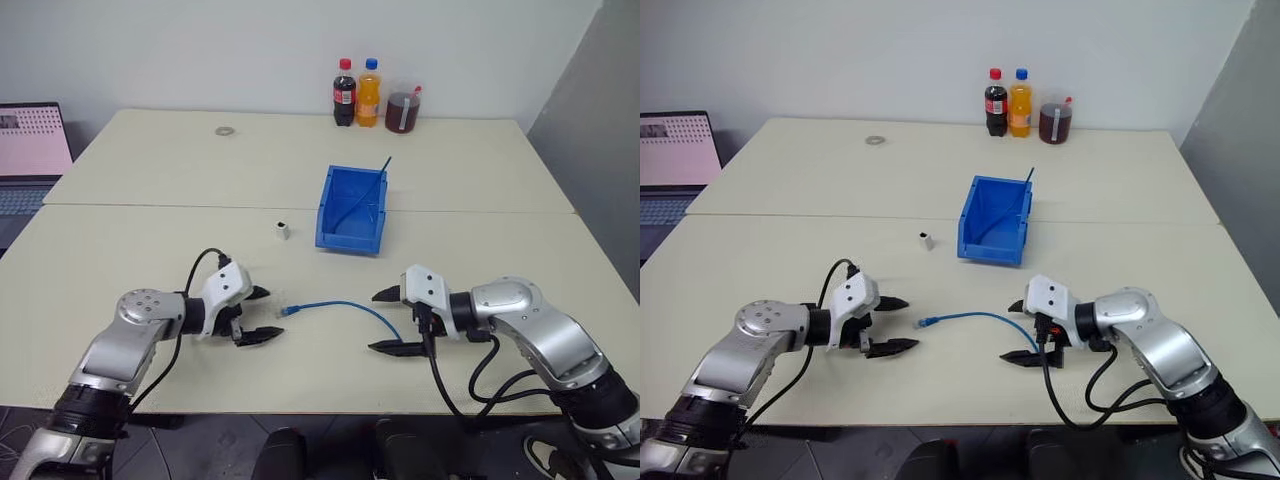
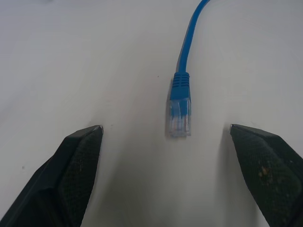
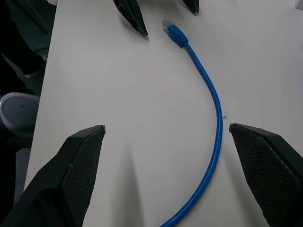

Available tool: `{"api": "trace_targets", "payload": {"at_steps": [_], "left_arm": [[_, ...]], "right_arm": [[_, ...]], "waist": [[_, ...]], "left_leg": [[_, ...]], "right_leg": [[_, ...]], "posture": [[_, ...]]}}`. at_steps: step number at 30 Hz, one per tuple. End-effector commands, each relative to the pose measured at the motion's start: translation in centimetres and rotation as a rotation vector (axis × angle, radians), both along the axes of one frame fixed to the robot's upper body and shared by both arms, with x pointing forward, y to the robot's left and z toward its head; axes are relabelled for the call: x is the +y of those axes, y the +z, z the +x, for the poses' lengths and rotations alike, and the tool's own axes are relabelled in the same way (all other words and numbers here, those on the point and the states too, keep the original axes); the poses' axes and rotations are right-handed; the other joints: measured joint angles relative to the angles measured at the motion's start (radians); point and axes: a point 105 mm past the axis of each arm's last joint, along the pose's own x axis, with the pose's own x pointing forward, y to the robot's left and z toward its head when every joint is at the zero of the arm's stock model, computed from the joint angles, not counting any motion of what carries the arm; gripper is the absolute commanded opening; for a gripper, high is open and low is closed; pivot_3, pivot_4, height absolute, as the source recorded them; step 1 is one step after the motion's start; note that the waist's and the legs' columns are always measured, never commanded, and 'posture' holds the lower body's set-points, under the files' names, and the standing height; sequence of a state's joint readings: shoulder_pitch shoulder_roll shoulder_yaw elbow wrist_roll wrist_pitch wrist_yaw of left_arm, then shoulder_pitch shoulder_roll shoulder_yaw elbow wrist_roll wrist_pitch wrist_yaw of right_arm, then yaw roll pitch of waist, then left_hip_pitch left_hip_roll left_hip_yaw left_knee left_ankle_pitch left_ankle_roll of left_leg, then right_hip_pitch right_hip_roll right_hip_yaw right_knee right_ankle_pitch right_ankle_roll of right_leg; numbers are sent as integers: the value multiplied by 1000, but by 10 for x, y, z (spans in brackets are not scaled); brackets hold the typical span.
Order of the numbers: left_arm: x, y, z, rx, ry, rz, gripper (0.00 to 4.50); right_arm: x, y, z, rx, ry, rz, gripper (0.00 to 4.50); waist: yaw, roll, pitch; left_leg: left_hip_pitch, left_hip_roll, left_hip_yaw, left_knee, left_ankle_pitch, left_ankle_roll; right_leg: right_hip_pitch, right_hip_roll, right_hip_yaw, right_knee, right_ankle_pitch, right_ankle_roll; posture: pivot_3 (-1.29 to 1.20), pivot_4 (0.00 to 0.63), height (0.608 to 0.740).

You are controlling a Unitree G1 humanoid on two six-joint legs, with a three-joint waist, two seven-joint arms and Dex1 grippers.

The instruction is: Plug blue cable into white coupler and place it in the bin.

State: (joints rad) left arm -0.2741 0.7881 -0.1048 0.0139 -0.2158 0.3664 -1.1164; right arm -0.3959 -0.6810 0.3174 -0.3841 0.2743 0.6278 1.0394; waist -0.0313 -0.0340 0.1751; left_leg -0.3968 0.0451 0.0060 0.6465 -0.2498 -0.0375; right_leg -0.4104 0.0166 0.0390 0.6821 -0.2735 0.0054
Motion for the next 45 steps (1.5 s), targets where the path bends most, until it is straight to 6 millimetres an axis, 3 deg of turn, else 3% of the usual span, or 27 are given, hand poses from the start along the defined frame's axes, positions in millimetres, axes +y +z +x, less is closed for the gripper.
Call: {"api": "trace_targets", "payload": {"at_steps": [1,9,15,22,27,34,38,45], "left_arm": [[-3,-11,0,37,7,37,4500],[-11,-31,-13,106,-29,96,2920],[-23,-34,-21,134,-48,64,1691],[-20,-34,-28,162,-45,50,217],[-19,-27,-29,160,-53,5,213],[-32,8,-13,74,-101,-146,213],[-41,29,-7,50,-127,-246,213],[-53,56,0,54,-158,-384,213]], "right_arm": [[1,15,-2,-60,-4,27,4468],[1,23,2,-102,-48,51,4500],[1,23,0,-98,-67,61,4500],[1,25,-2,-83,-91,91,4500],[0,31,-1,-74,-125,158,4500],[0,35,-13,-16,-121,290,4500],[5,35,-28,119,-84,339,4500],[8,37,-30,232,-144,438,4500]], "waist": [[1,0,0],[2,0,-1],[4,1,-3],[3,2,-3],[2,2,-3],[4,2,-3],[3,0,-2],[2,0,-2]], "left_leg": [[0,0,0,0,0,0],[1,0,0,0,0,0],[3,0,0,0,0,0],[4,0,0,0,0,0],[4,0,-1,0,0,0],[4,0,0,0,0,0],[2,0,-1,0,0,0],[2,0,-1,0,0,0]], "right_leg": [[0,0,0,0,0,0],[1,0,2,0,0,0],[4,-1,2,-1,0,0],[4,-1,2,-1,0,0],[4,0,2,-1,0,0],[4,0,1,-1,0,0],[3,0,0,-1,0,0],[3,1,0,-1,0,0]], "posture": [[0,150,740],[0,150,740],[0,150,740],[0,150,740],[0,150,740],[0,150,740],[0,150,740],[0,150,740]]}}
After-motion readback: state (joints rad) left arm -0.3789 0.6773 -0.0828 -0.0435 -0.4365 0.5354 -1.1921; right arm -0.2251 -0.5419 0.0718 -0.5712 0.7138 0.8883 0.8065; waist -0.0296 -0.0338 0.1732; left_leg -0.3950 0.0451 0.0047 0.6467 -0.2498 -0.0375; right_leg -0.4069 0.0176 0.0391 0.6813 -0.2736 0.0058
